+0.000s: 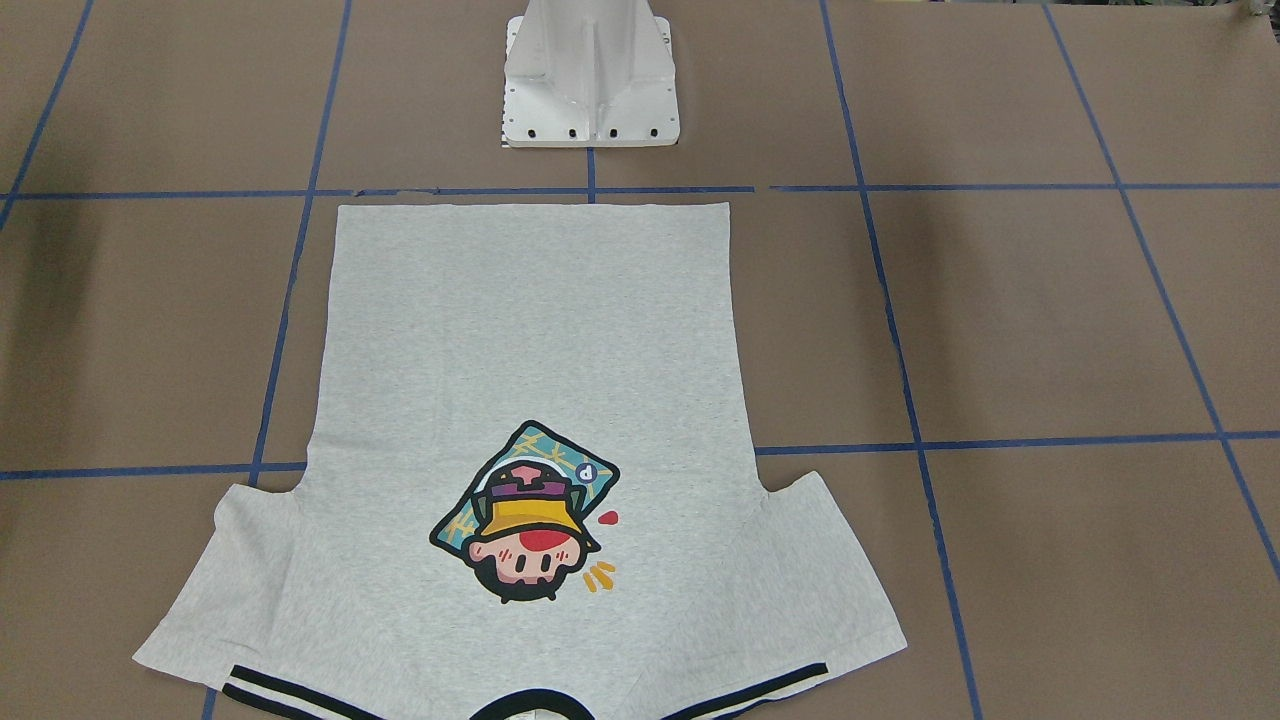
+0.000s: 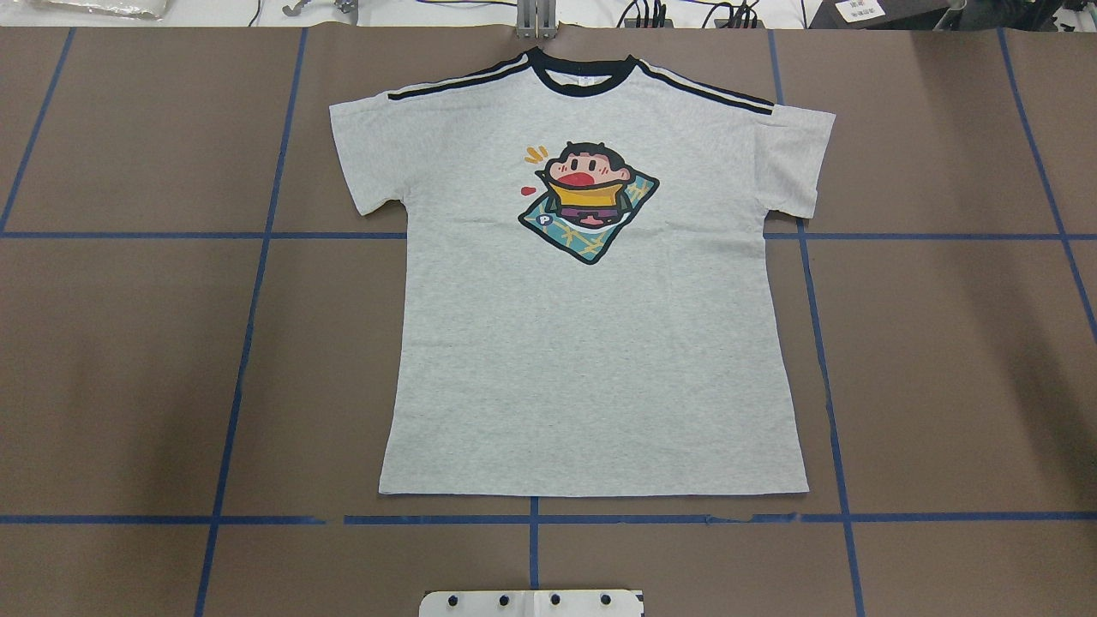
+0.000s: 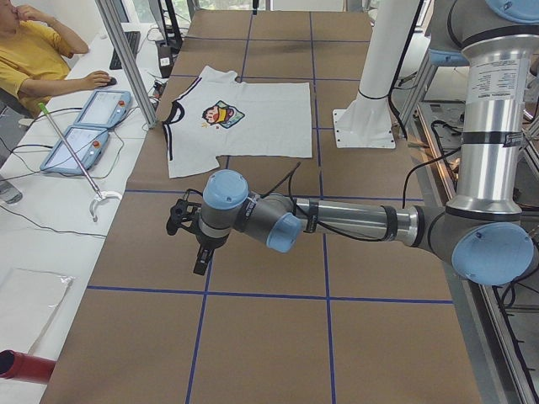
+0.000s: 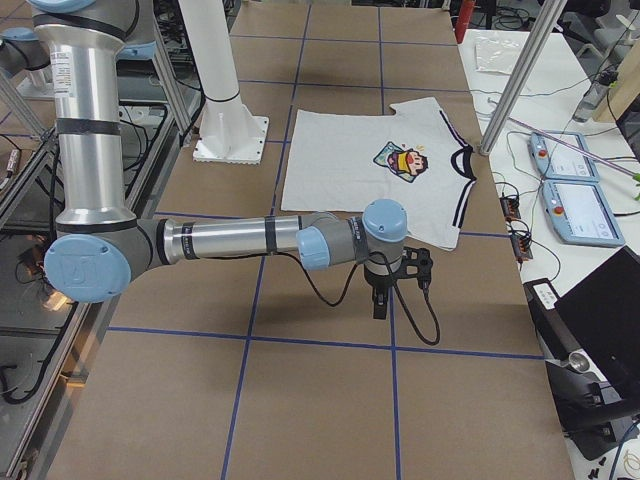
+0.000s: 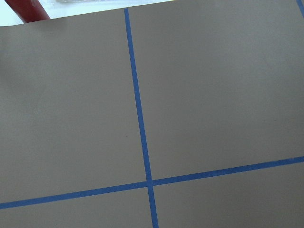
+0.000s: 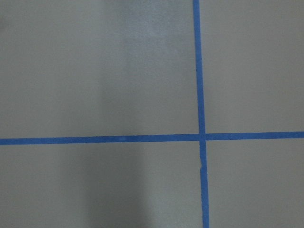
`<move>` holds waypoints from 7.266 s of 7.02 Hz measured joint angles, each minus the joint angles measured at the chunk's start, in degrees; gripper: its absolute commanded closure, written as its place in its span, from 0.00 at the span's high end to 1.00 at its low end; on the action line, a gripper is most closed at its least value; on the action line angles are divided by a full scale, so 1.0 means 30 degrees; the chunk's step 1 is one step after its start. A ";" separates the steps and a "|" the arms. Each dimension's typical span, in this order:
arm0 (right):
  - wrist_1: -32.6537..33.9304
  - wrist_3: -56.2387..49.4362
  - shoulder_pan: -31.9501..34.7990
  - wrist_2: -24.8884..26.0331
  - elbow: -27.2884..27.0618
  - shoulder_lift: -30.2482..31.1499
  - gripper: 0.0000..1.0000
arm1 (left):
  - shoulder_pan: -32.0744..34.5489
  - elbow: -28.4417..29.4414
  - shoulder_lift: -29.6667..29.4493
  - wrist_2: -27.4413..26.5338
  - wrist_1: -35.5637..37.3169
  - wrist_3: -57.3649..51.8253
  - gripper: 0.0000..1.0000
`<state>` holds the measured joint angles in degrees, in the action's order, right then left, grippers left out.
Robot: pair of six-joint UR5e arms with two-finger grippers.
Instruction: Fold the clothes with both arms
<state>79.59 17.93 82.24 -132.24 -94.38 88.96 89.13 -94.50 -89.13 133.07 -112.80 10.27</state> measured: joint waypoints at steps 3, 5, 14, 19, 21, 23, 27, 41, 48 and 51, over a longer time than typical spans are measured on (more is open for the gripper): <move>-0.2730 0.2239 -0.2561 0.0109 0.0300 -0.0573 1.00 | -0.0332 -0.0389 0.0136 0.0054 -0.0046 -0.0035 1.00; -0.4224 0.4879 -0.4059 0.0195 0.2400 -0.3012 1.00 | -0.0502 -0.0410 -0.0030 0.0057 -0.0040 -0.0021 1.00; -0.8697 1.0461 -0.6598 0.4303 1.1764 -1.1110 0.92 | -0.0559 -0.0045 -0.0061 -0.0146 -0.0005 -0.0196 1.00; -0.8996 1.1849 -0.7289 0.6980 1.5145 -1.3094 0.85 | -0.0559 -0.0385 0.0009 -0.0122 -0.0046 -0.0545 1.00; -0.9300 1.2663 -0.7682 0.7331 1.5597 -1.3109 0.65 | -0.0559 -0.0463 -0.0091 -0.0152 -0.0047 -0.0623 1.00; -0.9353 1.2812 -0.7736 0.7393 1.5888 -1.3119 0.01 | -0.0559 -0.0505 -0.0154 -0.0173 -0.0047 -0.0639 1.00; -0.9355 1.2952 -0.7518 0.7390 1.5987 -1.3302 0.00 | -0.0559 -0.0551 -0.0172 -0.0177 -0.0047 -0.0667 1.00; -0.8105 2.3007 -1.1748 1.0368 1.3107 -1.7249 0.00 | -0.0558 -0.0397 -0.0025 -0.0148 -0.1219 -0.0483 1.00; -0.8105 2.4229 -1.2373 1.2564 1.4958 -1.8046 0.99 | -0.0564 -0.0493 -0.0124 -0.0119 -0.1206 -0.0375 1.00; -0.7737 2.5023 -1.2309 1.2514 1.3541 -1.7795 1.00 | -0.1400 0.0808 -0.1386 -0.0126 -0.1203 0.1440 1.00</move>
<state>56.38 93.00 45.32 -94.70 -53.76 35.58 84.93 -92.07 -93.29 132.69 -116.41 14.60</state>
